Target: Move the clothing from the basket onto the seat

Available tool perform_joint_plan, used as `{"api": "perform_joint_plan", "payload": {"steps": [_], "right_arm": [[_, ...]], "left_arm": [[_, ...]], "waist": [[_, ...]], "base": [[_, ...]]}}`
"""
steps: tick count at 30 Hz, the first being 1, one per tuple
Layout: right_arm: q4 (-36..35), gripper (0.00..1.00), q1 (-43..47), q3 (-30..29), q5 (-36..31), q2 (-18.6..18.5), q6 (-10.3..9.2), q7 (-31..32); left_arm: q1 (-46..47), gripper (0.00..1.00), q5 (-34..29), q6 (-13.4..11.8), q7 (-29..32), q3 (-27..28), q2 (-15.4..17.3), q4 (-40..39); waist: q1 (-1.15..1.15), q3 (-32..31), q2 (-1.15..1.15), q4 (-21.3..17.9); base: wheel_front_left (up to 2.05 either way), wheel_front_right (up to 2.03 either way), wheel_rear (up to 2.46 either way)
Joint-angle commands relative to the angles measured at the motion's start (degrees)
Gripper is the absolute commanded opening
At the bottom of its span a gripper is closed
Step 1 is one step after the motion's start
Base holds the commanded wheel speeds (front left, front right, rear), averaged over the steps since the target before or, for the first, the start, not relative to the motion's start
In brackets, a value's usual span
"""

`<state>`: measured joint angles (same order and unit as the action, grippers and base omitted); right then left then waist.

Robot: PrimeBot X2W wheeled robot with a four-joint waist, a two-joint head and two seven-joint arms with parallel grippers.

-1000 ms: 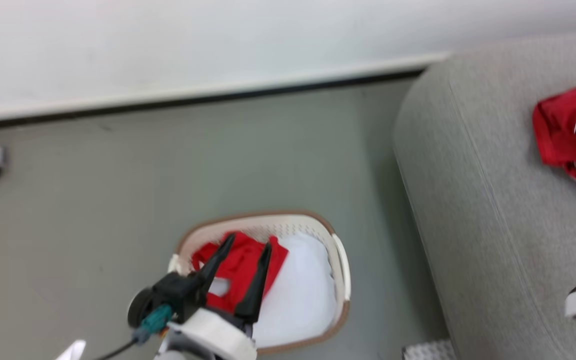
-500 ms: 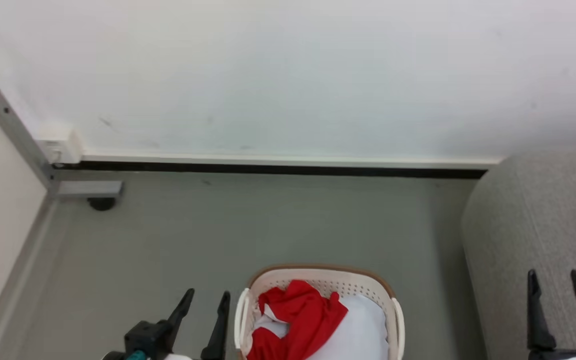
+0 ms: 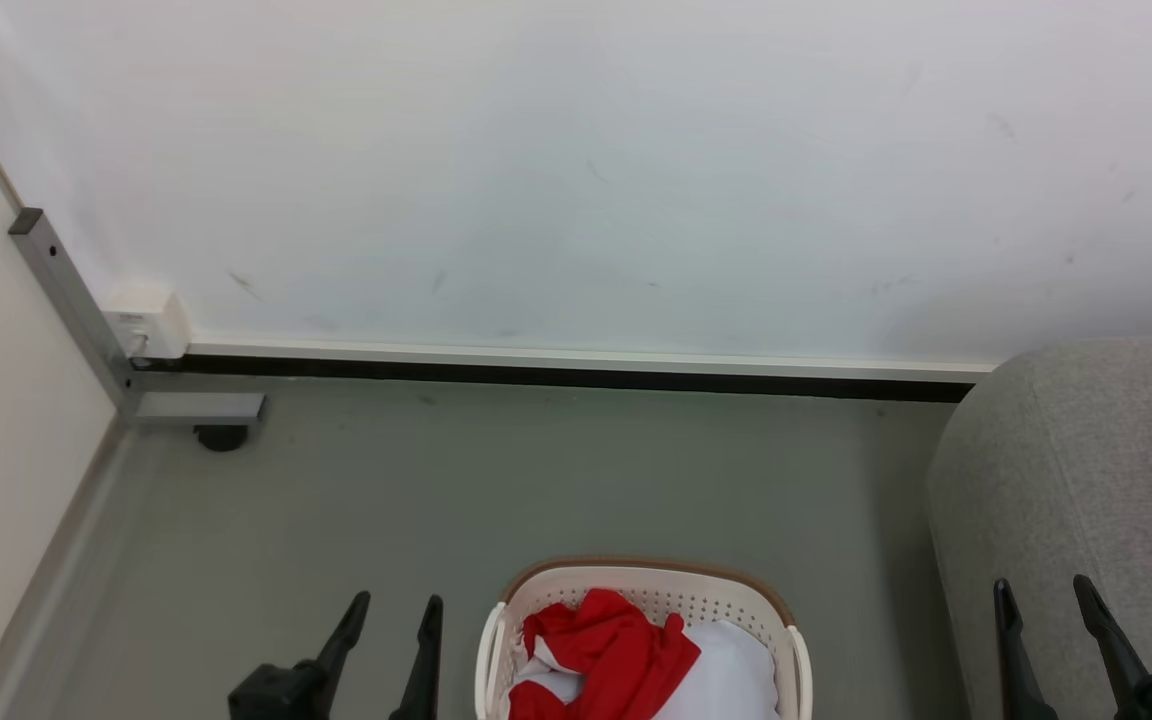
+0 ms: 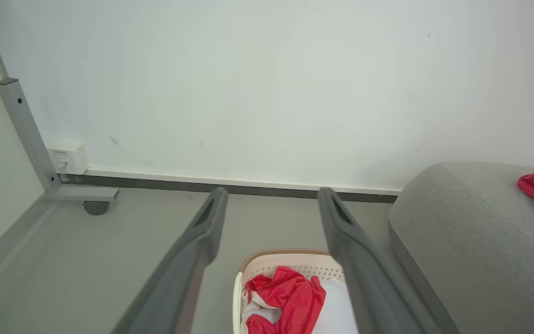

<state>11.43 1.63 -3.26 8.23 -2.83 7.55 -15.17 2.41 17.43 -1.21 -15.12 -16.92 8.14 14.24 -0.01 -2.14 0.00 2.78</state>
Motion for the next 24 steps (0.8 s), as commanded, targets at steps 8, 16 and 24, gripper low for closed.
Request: {"api": "perform_joint_plan", "payload": {"steps": [8, 16, 24], "right_arm": [[0.14, 1.0, 0.19, 0.63, 0.78, -0.12, -0.12, 0.03], [-0.5, 1.0, -1.69, 1.26, 1.04, -0.11, -0.12, 0.03], [-2.49, 1.0, -6.48, 2.23, 1.85, -0.11, -0.12, 0.04]], "left_arm": [[-0.92, 1.0, -2.68, 1.73, -0.04, 2.58, -1.16, -0.1], [1.75, 1.0, -4.48, 3.55, -0.04, 3.35, -1.91, 0.23], [10.45, 1.0, -6.58, 5.69, -0.04, 1.89, -1.37, 2.64]], "waist": [[0.01, 0.55, 0.0, -2.02], [0.01, 3.78, 0.0, -4.77], [0.01, 13.66, 0.0, -8.11]], "base": [[0.0, 0.0, 0.0], [0.0, 0.0, 0.0], [0.0, 0.0, 0.0]]}}
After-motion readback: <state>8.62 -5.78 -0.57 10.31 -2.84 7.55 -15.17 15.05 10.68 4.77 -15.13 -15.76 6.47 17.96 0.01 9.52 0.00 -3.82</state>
